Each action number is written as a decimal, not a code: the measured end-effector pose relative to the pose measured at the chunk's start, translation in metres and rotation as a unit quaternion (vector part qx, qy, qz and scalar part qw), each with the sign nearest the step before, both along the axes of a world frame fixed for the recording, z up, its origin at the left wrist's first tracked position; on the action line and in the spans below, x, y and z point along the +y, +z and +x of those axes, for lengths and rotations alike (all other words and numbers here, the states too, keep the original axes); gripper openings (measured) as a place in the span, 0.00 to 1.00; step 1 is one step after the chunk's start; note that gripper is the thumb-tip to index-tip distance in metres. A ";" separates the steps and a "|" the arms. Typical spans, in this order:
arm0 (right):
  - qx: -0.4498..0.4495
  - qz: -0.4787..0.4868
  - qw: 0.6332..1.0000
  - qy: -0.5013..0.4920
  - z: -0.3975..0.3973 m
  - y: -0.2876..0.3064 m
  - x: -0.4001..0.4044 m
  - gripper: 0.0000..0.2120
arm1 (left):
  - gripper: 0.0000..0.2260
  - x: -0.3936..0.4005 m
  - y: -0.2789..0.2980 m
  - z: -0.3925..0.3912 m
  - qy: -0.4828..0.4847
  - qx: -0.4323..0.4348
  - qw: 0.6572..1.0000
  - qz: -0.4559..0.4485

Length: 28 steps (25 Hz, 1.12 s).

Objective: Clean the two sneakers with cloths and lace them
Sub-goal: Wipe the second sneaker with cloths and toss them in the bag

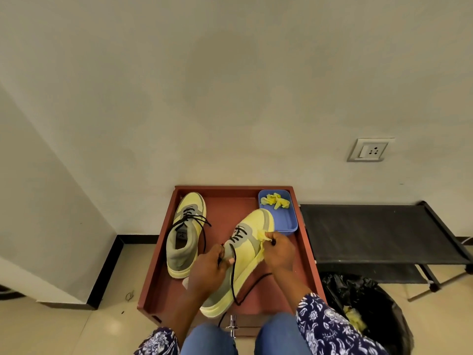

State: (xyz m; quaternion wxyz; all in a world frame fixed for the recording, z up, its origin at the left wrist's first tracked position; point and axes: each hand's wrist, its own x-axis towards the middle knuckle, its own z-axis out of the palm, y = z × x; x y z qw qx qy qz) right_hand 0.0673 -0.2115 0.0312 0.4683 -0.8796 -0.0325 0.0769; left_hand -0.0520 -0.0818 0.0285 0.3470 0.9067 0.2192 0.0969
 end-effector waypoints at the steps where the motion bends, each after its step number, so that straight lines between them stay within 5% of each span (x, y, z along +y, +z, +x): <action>1: 0.007 -0.005 1.000 0.000 -0.002 -0.004 -0.002 0.13 | 0.19 0.002 -0.002 0.000 -0.012 0.018 1.000 0.017; 10: 0.041 0.024 0.998 -0.032 -0.027 -0.043 -0.021 0.09 | 0.09 0.017 -0.020 -0.007 -0.067 0.075 0.993 0.055; 14: 0.034 0.039 0.995 -0.086 -0.031 -0.052 -0.030 0.09 | 0.15 0.024 -0.031 -0.016 -0.107 0.073 0.991 0.019; 21: 0.029 0.011 0.995 -0.091 -0.013 -0.058 -0.033 0.10 | 0.10 0.023 -0.030 -0.005 -0.083 0.113 0.990 0.033; 28: 0.017 -0.036 0.996 -0.078 0.002 -0.056 -0.023 0.14 | 0.19 0.013 -0.037 0.007 -0.078 0.114 0.989 0.047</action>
